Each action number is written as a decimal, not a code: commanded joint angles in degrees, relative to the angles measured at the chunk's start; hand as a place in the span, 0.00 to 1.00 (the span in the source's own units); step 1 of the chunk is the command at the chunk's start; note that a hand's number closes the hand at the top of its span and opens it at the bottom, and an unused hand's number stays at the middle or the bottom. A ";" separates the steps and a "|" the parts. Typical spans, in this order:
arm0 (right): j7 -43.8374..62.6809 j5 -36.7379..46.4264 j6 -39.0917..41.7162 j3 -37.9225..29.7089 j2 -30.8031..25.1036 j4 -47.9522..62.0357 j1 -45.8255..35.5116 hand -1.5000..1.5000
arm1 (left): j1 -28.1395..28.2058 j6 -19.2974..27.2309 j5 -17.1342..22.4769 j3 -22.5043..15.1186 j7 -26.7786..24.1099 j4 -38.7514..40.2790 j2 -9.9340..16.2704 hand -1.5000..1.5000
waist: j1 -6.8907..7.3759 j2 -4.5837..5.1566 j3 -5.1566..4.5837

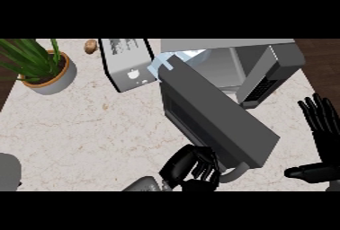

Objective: Pick up the milk, place it into the microwave and close the microwave

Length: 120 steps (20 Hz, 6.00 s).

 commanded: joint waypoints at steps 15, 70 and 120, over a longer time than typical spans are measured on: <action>7.95 -9.31 12.01 1.75 -6.36 -10.70 -3.87 0.00 | -16.66 16.35 19.70 0.08 -6.00 5.92 -0.94 1.00 | -7.31 1.91 -0.16; 21.50 -28.90 14.46 -1.19 -14.98 -16.43 -11.93 0.00 | -30.96 15.11 47.37 9.93 -24.53 23.12 -0.97 1.00 | -14.61 5.08 -0.06; 26.49 -44.15 24.55 -1.32 -23.36 -18.25 -12.51 0.00 | -30.11 22.10 57.04 1.71 -24.94 32.49 -0.98 1.00 | -10.47 4.03 0.08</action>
